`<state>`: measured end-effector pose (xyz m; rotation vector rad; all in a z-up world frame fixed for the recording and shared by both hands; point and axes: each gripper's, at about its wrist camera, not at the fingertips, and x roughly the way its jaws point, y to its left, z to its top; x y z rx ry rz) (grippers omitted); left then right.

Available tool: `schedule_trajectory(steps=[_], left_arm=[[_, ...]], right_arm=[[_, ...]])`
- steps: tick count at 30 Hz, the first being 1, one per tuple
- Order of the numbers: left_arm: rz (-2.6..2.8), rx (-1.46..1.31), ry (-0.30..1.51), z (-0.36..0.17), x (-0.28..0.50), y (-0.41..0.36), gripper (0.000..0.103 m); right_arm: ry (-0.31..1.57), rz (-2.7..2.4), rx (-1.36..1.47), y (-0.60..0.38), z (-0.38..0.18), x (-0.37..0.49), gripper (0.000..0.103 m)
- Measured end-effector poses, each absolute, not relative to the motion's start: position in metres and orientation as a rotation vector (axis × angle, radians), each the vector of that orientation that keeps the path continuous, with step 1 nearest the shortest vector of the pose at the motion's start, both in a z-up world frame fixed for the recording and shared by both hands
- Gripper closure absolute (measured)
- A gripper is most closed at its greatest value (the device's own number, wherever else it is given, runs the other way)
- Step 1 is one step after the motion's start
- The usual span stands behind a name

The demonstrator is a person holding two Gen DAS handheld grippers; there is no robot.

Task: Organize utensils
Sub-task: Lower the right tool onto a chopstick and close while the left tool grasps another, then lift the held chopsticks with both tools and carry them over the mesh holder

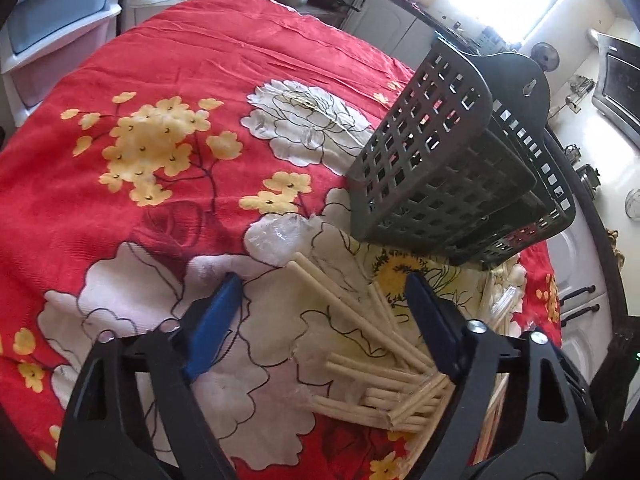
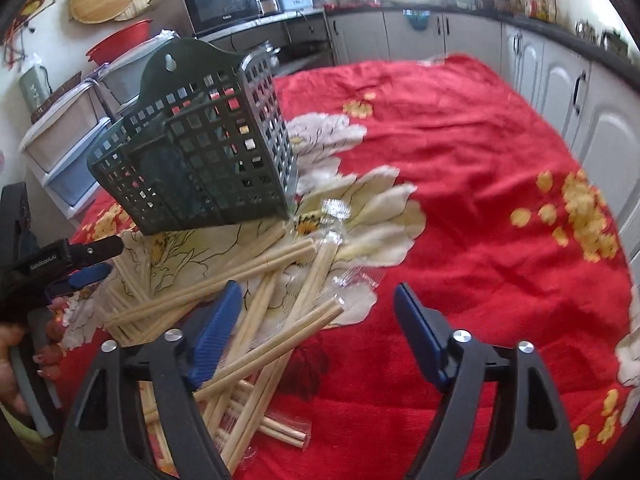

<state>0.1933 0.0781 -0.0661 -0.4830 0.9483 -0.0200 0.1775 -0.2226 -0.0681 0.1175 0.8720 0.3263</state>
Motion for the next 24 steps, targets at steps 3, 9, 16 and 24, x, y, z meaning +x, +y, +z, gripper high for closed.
schedule_trajectory(steps=[3, 9, 16, 24], left_arm=[[-0.031, -0.5, 0.954, -0.068, 0.196, 0.08, 0.043], [-0.04, -0.533, 0.955, -0.071, 0.199, 0.087, 0.066], [-0.092, -0.587, 0.948, -0.074, 0.198, 0.094, 0.089], [-0.14, -0.59, 0.853, -0.046, 0.188, 0.099, 0.092]], right_arm=[[0.912, 0.359, 0.165, -0.223, -0.072, 0.18, 0.045], [0.938, 0.389, 0.239, -0.229, -0.075, 0.181, 0.073], [0.903, 0.419, 0.28, -0.236, -0.062, 0.176, 0.084], [0.842, 0.485, 0.271, -0.231, -0.034, 0.17, 0.088]])
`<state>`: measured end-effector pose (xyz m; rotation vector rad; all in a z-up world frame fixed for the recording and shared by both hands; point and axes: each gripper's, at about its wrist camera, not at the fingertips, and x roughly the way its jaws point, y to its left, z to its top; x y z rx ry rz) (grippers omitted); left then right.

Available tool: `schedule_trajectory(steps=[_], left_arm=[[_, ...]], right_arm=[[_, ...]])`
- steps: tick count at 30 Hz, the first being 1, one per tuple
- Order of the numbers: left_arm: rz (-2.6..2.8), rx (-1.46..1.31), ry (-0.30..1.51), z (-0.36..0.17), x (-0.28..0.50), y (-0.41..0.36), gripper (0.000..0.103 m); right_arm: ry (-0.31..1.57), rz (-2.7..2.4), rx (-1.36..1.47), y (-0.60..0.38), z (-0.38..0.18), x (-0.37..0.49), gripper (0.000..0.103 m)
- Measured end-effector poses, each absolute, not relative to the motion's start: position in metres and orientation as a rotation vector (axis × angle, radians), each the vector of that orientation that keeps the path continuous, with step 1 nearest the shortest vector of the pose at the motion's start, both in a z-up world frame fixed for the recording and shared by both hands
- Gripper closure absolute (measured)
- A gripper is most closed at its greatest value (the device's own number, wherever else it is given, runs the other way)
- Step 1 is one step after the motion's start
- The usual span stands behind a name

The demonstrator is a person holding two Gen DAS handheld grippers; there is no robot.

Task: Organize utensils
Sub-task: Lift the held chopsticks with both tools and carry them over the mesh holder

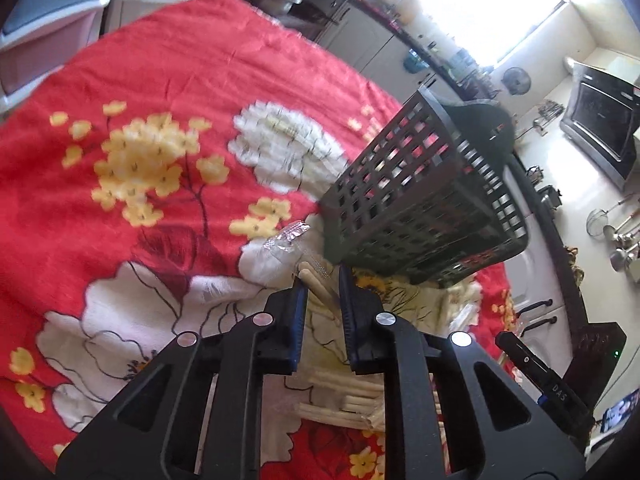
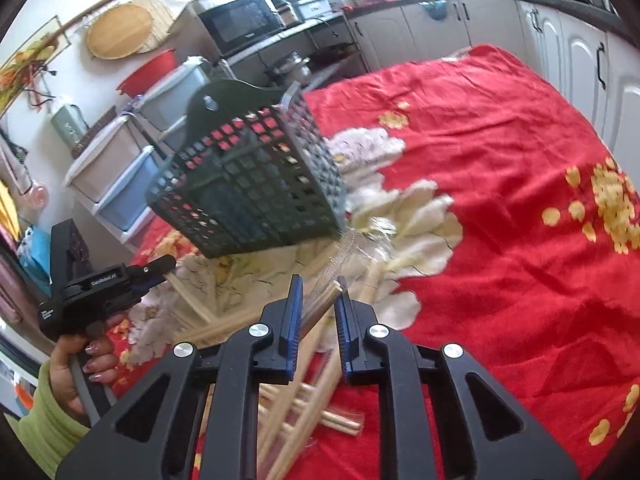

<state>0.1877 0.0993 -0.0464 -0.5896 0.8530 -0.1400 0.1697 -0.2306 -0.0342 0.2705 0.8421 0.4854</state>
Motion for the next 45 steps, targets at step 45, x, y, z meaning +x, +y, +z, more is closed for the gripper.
schedule_trajectory(steps=[45], left_arm=[[-0.29, -0.443, 0.41, 0.133, 0.158, 0.075, 0.1]], right_arm=[[0.411, 0.656, 0.16, -0.196, 0.141, 0.157, 0.098]])
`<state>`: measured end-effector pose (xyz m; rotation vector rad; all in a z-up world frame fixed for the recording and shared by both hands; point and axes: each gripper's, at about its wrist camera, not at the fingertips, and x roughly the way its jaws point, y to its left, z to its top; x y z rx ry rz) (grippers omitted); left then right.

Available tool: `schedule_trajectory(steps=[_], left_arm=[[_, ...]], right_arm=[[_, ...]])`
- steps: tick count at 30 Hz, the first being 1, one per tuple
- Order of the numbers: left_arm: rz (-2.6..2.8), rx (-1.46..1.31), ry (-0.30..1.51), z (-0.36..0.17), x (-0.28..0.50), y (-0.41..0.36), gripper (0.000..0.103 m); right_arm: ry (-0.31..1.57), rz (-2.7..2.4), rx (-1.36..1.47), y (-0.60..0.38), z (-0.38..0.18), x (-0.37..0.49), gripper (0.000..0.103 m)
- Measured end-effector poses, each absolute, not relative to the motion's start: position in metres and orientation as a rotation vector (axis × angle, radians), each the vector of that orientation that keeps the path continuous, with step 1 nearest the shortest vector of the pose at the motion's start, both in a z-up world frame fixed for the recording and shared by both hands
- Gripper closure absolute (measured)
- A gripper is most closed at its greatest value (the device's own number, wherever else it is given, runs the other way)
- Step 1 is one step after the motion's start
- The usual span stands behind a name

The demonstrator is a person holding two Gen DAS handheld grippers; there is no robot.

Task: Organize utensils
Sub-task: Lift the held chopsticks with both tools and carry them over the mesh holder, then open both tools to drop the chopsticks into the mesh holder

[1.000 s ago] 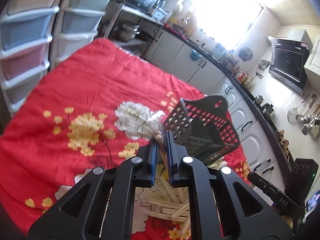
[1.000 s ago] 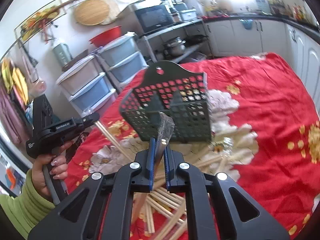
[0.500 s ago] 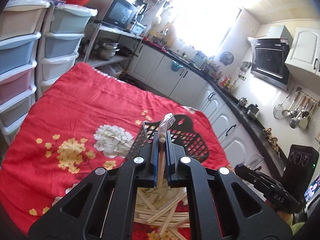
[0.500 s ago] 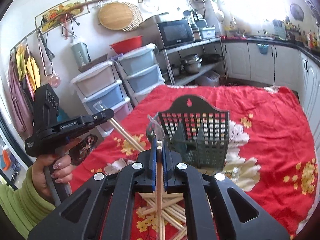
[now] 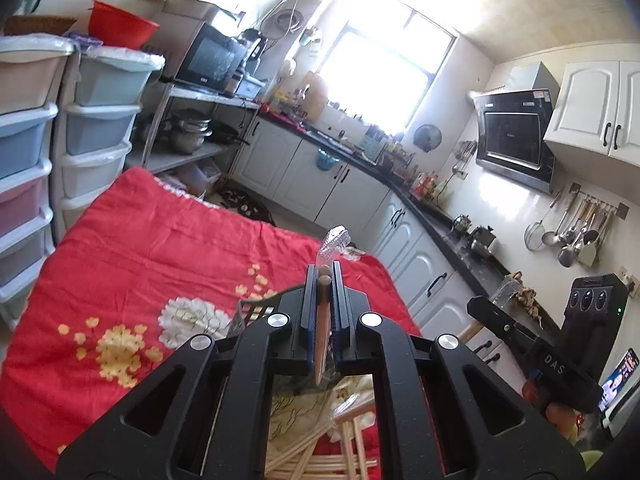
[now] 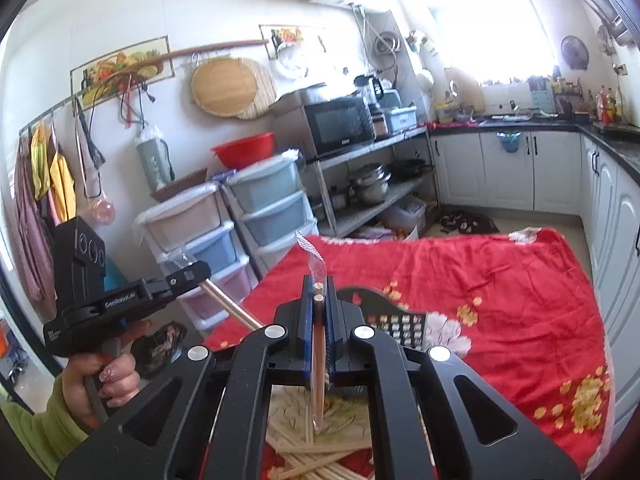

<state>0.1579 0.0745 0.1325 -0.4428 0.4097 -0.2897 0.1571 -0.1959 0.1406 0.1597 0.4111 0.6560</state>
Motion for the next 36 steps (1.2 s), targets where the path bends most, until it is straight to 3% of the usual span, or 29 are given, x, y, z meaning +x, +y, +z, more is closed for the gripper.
schedule_trajectory(steps=[19, 36], left_arm=[[-0.282, -0.391, 0.311, 0.168, 0.179, 0.056, 0.1], [-0.219, -0.377, 0.353, 0.132, 0.206, 0.046, 0.1]], right_arm=[[0.186, 0.553, 0.234, -0.236, 0.206, 0.181, 0.098], [0.256, 0.487, 0.289, -0.24, 0.16, 0.222, 0.098]])
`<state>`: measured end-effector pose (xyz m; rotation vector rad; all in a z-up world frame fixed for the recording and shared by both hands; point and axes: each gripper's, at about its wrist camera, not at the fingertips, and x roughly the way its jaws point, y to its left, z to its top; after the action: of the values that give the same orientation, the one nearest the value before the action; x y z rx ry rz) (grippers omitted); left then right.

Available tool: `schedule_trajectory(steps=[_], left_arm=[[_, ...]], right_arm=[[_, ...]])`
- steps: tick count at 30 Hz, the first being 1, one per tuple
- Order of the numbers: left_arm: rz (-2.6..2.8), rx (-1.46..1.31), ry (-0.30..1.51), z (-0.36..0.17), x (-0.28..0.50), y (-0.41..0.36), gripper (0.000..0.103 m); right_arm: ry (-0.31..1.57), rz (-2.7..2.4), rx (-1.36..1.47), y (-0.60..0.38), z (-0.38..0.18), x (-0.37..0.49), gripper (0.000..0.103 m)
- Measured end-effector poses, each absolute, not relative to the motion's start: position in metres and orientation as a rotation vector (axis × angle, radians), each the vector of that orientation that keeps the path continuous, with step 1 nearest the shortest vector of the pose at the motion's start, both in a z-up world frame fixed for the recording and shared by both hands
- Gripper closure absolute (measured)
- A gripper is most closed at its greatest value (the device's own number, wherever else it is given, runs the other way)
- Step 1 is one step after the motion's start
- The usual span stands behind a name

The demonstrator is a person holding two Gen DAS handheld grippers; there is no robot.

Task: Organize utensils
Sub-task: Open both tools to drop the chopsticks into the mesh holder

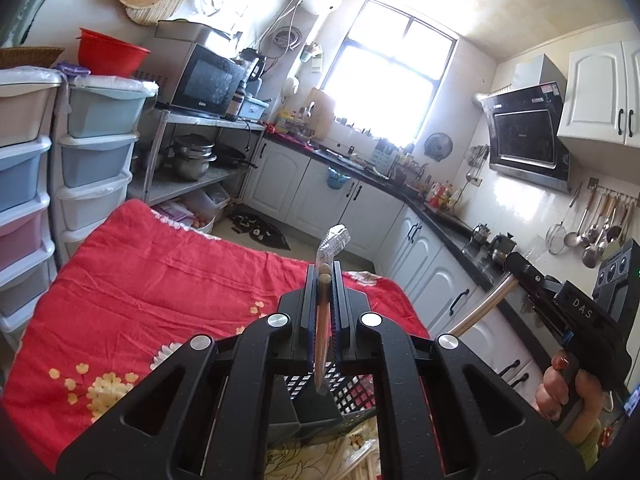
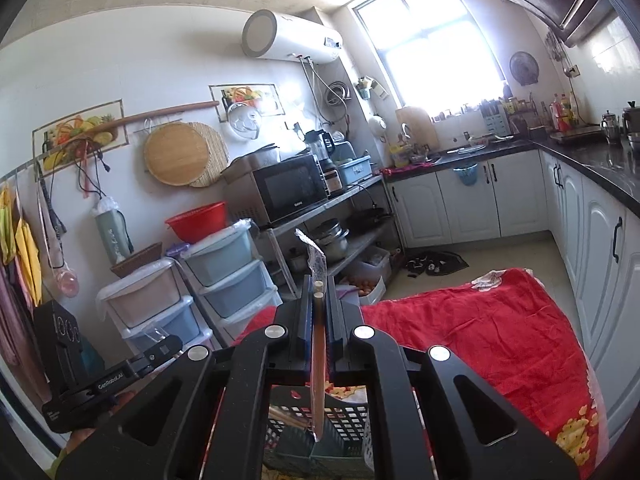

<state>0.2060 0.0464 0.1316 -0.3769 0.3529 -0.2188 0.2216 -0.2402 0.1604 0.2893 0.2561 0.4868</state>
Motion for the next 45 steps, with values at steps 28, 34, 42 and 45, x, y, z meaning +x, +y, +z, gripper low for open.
schedule_trajectory(steps=[28, 34, 42, 45], left_arm=[[-0.191, -0.356, 0.412, 0.089, 0.214, 0.042, 0.096], [-0.156, -0.351, 0.395, 0.09, 0.206, 0.05, 0.071], [-0.116, -0.379, 0.363, 0.094, 0.192, 0.064, 0.029], [-0.11, -0.382, 0.359, 0.095, 0.187, 0.066, 0.019]], right_arm=[[0.382, 0.419, 0.211, -0.209, 0.097, 0.239, 0.076], [0.376, 0.398, 0.21, -0.213, 0.096, 0.233, 0.061], [0.395, 0.385, 0.207, -0.222, 0.094, 0.221, 0.052], [0.401, 0.386, 0.204, -0.224, 0.093, 0.215, 0.049]])
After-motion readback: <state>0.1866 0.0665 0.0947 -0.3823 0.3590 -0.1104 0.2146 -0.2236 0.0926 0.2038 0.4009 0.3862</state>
